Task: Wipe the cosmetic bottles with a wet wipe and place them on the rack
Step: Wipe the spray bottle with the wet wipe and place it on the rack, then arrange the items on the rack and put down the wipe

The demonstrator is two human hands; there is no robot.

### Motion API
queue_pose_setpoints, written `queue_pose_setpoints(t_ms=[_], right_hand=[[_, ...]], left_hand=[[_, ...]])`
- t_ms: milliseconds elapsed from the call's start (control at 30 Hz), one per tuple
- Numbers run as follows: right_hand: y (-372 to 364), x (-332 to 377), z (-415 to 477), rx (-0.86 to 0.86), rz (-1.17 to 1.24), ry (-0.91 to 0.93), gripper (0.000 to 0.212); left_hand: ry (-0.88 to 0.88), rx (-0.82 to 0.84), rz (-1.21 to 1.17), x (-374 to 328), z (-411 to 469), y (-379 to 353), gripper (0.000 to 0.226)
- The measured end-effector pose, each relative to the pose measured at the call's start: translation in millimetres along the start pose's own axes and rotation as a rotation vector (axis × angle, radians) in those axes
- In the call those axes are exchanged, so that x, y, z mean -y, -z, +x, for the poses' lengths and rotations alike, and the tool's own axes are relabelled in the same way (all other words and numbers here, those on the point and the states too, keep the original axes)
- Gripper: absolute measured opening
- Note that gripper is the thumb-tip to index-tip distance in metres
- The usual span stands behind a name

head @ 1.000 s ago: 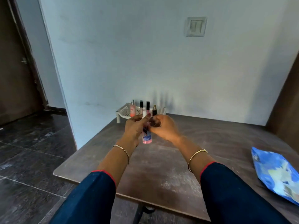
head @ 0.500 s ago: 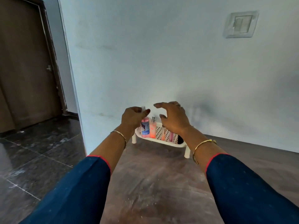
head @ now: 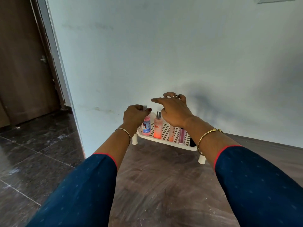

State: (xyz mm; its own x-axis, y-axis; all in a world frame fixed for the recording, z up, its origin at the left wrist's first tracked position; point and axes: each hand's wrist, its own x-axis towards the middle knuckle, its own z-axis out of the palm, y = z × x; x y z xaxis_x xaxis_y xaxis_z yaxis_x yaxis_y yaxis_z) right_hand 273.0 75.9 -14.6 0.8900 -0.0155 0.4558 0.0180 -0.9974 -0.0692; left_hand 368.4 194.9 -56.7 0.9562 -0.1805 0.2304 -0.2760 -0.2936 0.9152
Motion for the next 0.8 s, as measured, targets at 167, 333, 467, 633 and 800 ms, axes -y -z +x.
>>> queue_pose_setpoints(t_ms=[167,333,467,633,800], right_hand=[[-10,-3,4,-0.008,0.006,-0.007,0.055],[-9,-3,5,-0.035,0.004,-0.025,0.058],[0,-5,-1,-0.06,-0.011,-0.047,0.058],[23,-5,-16,-0.089,0.027,-0.105,0.054],[46,7,-42,-0.074,0.132,-0.135,0.046]], left_hand=[[-0.023,0.012,0.049,5,3,-3,0.045],[-0.07,0.038,0.133,4,1,-4,0.048],[-0.084,0.015,0.141,-3,-1,2,0.044],[-0.125,-0.004,0.13,-26,-14,13,0.039],[-0.146,0.022,0.184,-47,-47,19,0.039]])
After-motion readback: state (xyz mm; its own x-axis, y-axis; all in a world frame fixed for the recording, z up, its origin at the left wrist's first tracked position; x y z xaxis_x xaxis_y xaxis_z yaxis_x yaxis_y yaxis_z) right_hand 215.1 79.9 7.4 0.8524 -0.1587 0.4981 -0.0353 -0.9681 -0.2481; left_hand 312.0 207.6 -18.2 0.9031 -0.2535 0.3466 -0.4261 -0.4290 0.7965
